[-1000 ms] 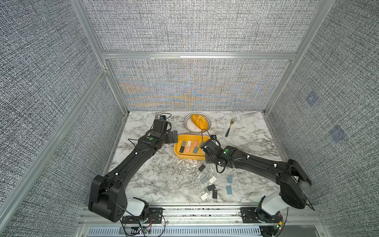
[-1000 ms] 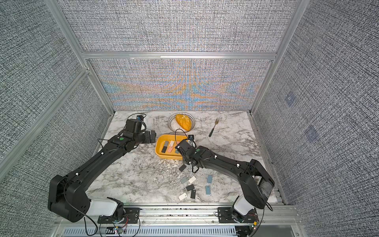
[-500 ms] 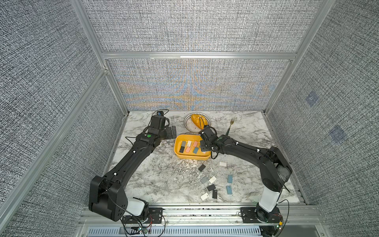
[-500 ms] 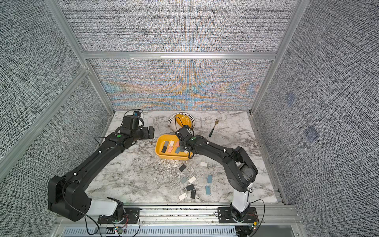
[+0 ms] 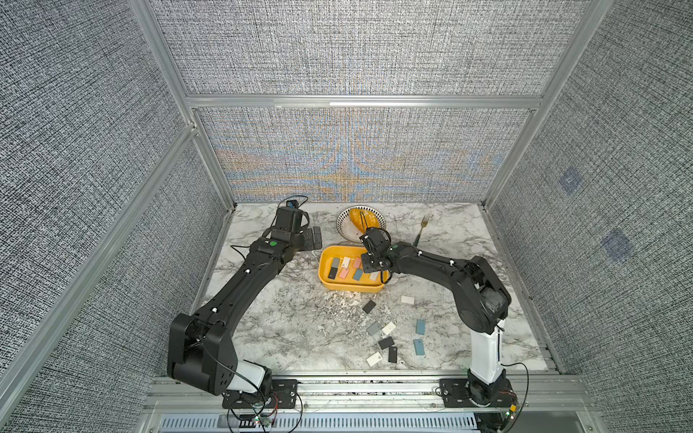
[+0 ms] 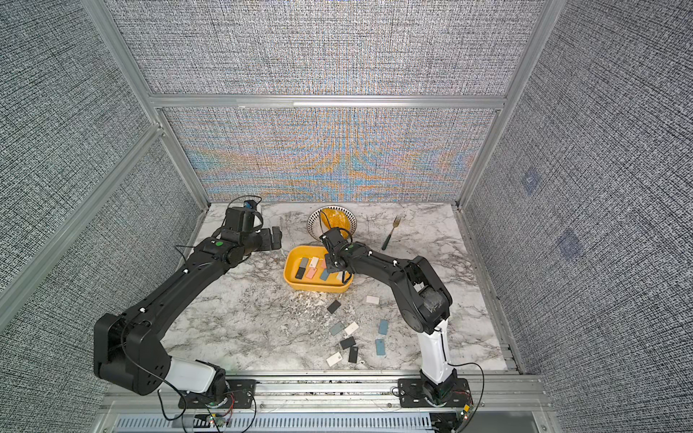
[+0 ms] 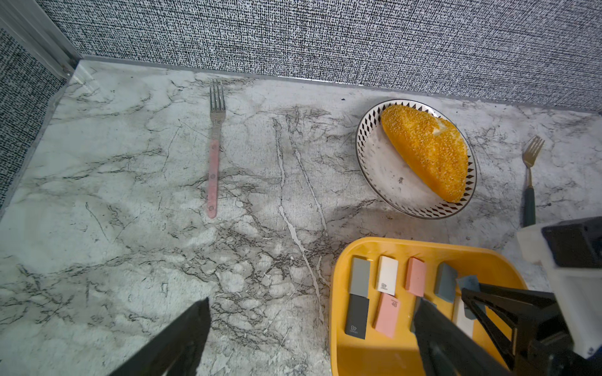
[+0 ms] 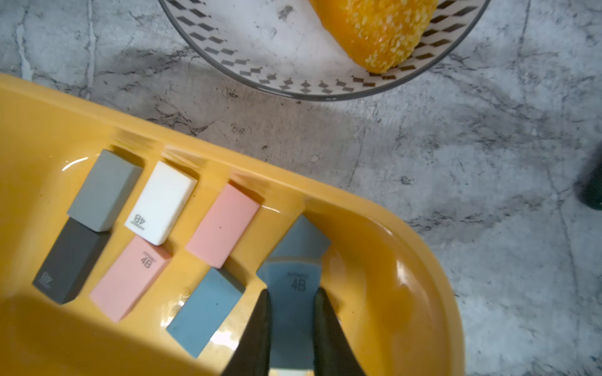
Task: Put the eraser in the storage box
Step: Place the eraser in the storage box.
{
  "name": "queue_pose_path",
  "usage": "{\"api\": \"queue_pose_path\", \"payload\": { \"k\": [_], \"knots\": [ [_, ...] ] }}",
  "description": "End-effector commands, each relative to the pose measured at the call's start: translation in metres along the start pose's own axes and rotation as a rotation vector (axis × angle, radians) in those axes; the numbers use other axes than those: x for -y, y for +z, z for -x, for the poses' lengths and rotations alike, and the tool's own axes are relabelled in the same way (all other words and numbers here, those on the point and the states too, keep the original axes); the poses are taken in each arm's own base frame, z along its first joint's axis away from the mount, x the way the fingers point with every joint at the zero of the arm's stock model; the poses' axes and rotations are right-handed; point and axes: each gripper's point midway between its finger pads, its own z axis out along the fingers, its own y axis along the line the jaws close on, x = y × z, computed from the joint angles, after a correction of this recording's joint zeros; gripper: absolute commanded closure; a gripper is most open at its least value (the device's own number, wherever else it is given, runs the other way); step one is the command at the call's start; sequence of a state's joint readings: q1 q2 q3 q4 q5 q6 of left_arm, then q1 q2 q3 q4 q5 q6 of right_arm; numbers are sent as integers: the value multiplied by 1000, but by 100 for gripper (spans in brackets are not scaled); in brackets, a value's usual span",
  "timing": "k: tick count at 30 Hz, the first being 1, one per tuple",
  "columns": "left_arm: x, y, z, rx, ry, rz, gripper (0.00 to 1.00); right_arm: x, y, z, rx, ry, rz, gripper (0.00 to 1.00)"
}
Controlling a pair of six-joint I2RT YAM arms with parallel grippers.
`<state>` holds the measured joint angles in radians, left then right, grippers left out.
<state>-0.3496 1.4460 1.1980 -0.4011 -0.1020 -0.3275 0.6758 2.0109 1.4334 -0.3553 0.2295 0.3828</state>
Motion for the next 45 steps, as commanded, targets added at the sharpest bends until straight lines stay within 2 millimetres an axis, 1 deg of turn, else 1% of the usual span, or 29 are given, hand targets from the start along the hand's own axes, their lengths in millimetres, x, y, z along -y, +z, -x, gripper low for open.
{"api": "queue_pose_path", "payload": {
  "k": [1,11,16,24,29,33,36,39,41,42,45],
  "knots": [
    [1,1,0,-10,-8,-10,0,-3,3,6,12,-9,11,84],
    [-2,6,-2,-18,-14,-10,0,-2,15,3,-17,-14,-12,82],
    [-3,7,-4,-24,-15,-12,0,-2,17,2,-24,-16,-16,80],
    [-3,8,-5,-29,-18,-13,0,-3,20,-1,-37,-16,-17,64],
    [-5,8,-5,-31,-19,-10,0,-6,18,1,-32,-16,-8,53],
    [-5,8,-6,-32,-19,-10,0,-12,3,13,11,-23,7,45],
    [-5,8,-5,-30,-20,-11,0,-14,-16,25,53,-40,12,40],
    [-4,7,-4,-28,-21,-14,0,-6,-40,31,88,-53,-6,33],
    [-4,6,-3,-25,-21,-15,0,2,-58,29,101,-64,-17,29],
    [-4,5,-3,-23,-19,-15,0,9,-67,24,101,-72,-31,27],
    [-4,3,-1,-17,-19,-18,0,29,-88,2,75,-99,-71,24]
  ]
}}
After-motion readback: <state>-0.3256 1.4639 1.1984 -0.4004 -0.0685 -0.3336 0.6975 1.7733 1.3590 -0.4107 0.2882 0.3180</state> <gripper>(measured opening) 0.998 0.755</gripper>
